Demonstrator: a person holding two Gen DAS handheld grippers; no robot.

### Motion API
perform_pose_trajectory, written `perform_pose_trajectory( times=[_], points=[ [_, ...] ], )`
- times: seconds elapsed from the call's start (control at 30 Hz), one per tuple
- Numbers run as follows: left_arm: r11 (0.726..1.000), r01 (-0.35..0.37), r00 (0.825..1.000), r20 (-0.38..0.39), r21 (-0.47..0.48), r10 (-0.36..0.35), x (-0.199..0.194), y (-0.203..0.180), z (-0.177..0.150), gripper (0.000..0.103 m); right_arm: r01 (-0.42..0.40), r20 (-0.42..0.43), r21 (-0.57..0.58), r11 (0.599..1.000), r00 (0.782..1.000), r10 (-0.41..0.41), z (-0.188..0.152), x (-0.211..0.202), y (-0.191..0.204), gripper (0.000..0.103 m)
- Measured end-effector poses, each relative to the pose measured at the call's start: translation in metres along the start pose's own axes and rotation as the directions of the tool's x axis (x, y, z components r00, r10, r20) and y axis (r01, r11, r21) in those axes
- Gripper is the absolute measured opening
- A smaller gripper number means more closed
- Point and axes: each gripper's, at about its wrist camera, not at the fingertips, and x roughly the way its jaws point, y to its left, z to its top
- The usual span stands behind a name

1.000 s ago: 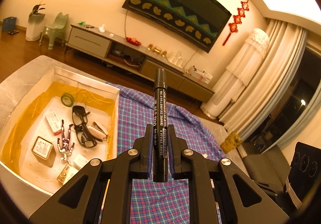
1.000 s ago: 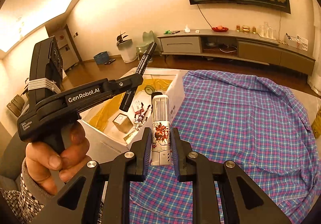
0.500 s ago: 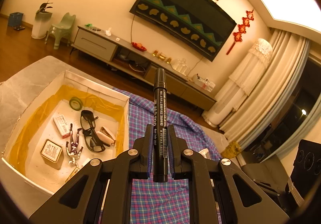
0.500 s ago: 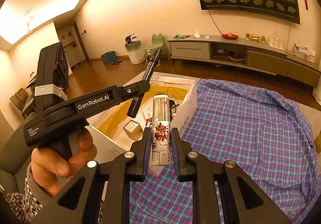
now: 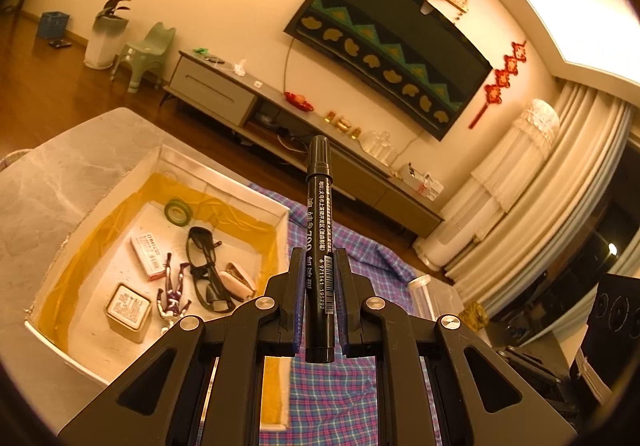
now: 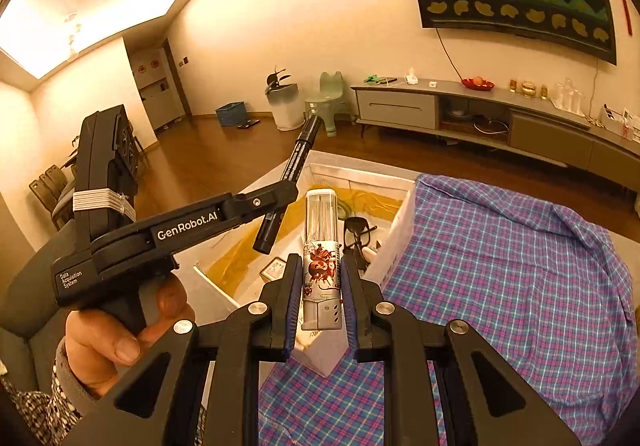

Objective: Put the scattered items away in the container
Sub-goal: 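Carry the black marker in the left tool while the right tool carries the glue tube over the box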

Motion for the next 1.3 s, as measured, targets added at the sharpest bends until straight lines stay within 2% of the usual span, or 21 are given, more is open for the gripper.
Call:
perform_pose_trajectory(
  times=[0.4,0.8,1.0,1.3],
  points=[
    [0.994,-0.06,0.997,0.043,-0.097,0.064,-0.011,0.046,0.019,0.013,-0.04,-0.004,-0.021,0.999,0.999,0.04,0.011,0.023,0.003,0.021],
    [0.969,-0.181,0.979,0.057,-0.171,0.194,-0.012,0.079,0.025,0.013,-0.069,-0.031,-0.059,0.996,0.997,0.067,0.028,0.056,0.004,0.021],
    [0.953,-0.265,0.961,0.044,-0.15,0.274,-0.006,0.084,0.024,0.013,-0.101,-0.064,-0.05,0.994,0.993,0.097,0.038,0.085,0.003,0.021],
    [0.959,-0.267,0.964,-0.035,-0.096,0.265,0.025,0.076,0.016,0.013,-0.089,-0.122,-0.038,0.995,0.989,0.084,0.057,0.132,-0.01,0.021]
  ],
)
